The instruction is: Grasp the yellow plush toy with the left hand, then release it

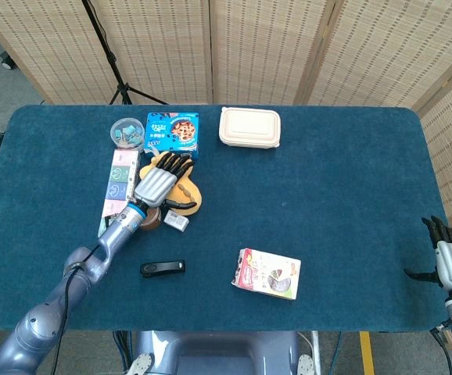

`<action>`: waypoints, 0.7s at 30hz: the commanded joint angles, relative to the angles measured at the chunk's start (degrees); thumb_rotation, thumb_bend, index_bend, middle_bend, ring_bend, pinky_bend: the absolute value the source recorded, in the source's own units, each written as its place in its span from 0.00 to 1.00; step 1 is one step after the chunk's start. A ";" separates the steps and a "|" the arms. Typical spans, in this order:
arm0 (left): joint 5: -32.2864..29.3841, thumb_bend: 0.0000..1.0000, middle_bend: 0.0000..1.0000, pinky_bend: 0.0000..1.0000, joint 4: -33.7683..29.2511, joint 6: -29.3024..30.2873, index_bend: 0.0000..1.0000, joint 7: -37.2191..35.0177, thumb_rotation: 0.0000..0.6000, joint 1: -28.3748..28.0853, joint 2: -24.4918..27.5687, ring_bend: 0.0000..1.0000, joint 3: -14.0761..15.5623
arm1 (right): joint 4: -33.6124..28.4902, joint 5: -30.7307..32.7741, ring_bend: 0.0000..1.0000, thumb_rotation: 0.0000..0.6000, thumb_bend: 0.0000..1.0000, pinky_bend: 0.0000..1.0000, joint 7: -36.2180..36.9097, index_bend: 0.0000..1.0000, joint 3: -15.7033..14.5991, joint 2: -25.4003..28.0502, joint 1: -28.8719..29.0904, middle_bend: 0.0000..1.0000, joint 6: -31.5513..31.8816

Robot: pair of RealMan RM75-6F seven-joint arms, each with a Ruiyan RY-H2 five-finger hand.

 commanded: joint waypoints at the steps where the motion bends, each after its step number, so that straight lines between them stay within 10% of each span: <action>1: 0.73 0.00 0.00 0.00 -0.44 1.93 0.00 0.37 0.05 0.23 -0.49 0.00 1.01 | 0.00 0.07 0.00 1.00 0.00 0.00 0.00 0.00 -0.01 0.05 -0.04 0.00 -0.04; 21: 0.25 0.00 0.00 0.00 -3.22 5.08 0.00 4.65 0.06 1.06 0.50 0.00 2.04 | -0.16 -0.24 0.00 1.00 0.00 0.00 0.43 0.00 -0.20 0.22 -0.04 0.00 -0.40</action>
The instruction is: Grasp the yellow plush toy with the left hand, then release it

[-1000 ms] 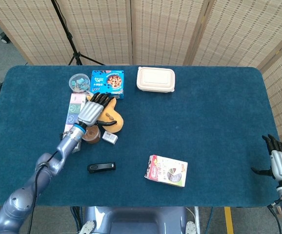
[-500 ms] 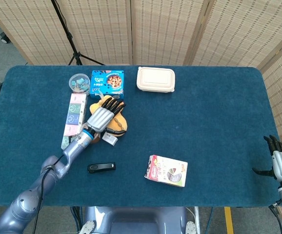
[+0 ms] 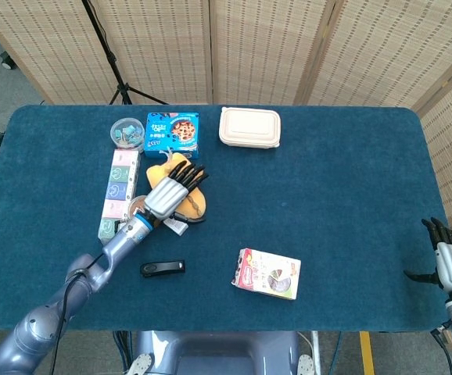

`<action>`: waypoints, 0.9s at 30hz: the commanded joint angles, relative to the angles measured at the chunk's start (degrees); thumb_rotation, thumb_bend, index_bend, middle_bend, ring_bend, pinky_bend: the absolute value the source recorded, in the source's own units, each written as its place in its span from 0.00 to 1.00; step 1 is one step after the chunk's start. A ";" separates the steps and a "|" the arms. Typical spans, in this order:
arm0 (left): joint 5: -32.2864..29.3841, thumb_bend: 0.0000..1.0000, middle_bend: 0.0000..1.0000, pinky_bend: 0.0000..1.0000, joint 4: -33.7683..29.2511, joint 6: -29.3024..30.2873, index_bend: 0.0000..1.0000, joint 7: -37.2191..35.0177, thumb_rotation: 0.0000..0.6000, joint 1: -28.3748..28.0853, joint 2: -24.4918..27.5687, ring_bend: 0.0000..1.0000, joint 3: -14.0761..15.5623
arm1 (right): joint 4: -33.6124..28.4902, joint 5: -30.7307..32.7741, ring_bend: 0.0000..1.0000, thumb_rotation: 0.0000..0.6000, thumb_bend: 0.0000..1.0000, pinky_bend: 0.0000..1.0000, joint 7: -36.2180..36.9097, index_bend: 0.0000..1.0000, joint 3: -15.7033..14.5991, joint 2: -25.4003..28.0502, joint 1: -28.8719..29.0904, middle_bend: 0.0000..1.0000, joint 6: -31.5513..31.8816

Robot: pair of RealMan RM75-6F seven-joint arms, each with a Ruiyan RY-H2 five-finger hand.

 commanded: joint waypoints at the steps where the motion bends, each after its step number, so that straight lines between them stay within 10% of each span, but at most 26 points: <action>1: -0.92 0.00 0.00 0.00 1.03 -1.82 0.00 -0.39 0.06 -0.21 0.35 0.00 -0.43 | 0.00 0.00 0.00 1.00 0.00 0.00 0.04 0.00 -0.01 0.02 0.00 0.00 -0.05; 27: 0.04 0.00 0.00 0.00 -1.60 3.75 0.00 -6.32 0.06 -0.95 3.24 0.00 0.91 | -0.44 0.34 0.00 1.00 0.00 0.00 -0.99 0.00 -0.04 -0.01 0.28 0.00 -0.37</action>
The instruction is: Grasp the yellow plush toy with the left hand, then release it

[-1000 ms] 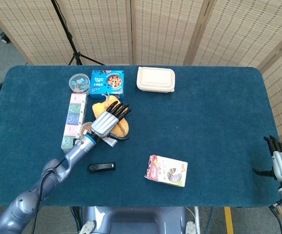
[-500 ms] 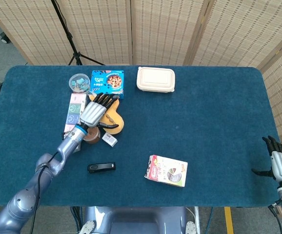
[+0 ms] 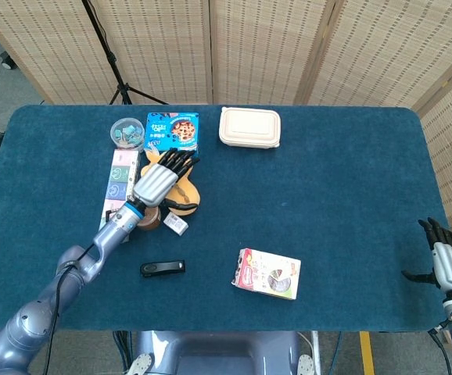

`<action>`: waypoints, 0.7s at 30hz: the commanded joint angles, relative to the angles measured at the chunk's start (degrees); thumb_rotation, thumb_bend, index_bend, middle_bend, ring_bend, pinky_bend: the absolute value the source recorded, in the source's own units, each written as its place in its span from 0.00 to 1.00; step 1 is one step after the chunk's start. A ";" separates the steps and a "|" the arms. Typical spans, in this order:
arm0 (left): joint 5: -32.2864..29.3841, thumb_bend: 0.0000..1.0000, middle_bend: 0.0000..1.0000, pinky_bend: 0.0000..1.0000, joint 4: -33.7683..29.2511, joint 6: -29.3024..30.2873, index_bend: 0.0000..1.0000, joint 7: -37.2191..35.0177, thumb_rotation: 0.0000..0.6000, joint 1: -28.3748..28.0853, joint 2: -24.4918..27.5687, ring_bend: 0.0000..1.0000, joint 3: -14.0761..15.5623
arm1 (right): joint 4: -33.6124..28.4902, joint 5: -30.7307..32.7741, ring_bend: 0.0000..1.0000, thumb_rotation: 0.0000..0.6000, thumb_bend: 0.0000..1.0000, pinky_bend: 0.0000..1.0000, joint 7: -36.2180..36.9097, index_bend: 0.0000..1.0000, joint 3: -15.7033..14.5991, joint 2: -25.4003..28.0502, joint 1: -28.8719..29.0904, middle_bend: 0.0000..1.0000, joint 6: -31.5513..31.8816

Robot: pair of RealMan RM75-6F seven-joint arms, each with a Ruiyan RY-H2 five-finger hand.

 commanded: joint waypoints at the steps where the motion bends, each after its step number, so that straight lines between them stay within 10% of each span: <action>1: 0.94 0.00 0.00 0.00 -1.77 0.61 0.00 0.22 0.06 -0.16 0.14 0.00 0.88 | 0.04 0.07 0.00 1.00 0.00 0.00 0.08 0.00 0.02 0.03 -0.01 0.00 -0.04; 21: -1.87 0.00 0.00 0.00 7.94 -9.27 0.00 -1.37 0.06 -1.49 -3.34 0.00 -0.16 | 1.25 1.11 0.00 1.00 0.00 0.00 -0.09 0.00 -0.05 -0.55 0.38 0.00 -1.61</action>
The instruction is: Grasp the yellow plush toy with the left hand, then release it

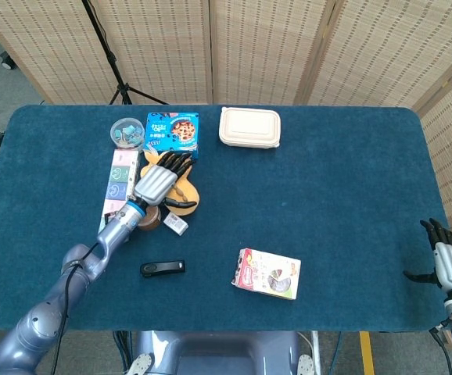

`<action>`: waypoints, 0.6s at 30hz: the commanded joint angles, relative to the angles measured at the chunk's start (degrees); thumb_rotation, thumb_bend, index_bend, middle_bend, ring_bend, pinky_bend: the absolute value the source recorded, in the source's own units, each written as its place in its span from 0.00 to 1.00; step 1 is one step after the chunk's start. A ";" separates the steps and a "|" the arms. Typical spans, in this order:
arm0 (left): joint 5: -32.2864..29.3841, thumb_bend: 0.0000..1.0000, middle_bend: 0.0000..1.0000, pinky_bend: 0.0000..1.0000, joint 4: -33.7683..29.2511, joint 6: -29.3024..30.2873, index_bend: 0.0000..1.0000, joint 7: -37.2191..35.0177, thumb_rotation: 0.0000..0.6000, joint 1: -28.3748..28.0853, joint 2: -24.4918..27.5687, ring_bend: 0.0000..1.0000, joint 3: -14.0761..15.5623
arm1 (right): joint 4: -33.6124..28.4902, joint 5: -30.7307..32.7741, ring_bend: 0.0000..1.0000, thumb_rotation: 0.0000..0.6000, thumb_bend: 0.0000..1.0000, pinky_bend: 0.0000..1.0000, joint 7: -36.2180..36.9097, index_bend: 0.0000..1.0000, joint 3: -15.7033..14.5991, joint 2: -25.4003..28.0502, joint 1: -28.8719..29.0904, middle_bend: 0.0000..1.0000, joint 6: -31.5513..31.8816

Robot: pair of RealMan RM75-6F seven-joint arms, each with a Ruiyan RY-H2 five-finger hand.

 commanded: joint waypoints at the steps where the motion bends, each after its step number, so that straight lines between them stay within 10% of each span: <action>1: -0.39 0.00 0.00 0.00 2.12 -0.56 0.00 -0.84 0.06 -0.33 -0.32 0.00 -0.22 | 0.20 0.26 0.00 1.00 0.00 0.00 -0.22 0.00 -0.06 -0.20 0.18 0.00 -0.49; 18: 5.41 0.00 0.00 0.00 -1.51 12.54 0.00 -6.14 0.06 1.25 -1.76 0.00 4.95 | 0.18 0.61 0.00 1.00 0.00 0.00 0.10 0.00 -0.07 0.07 0.32 0.00 -1.28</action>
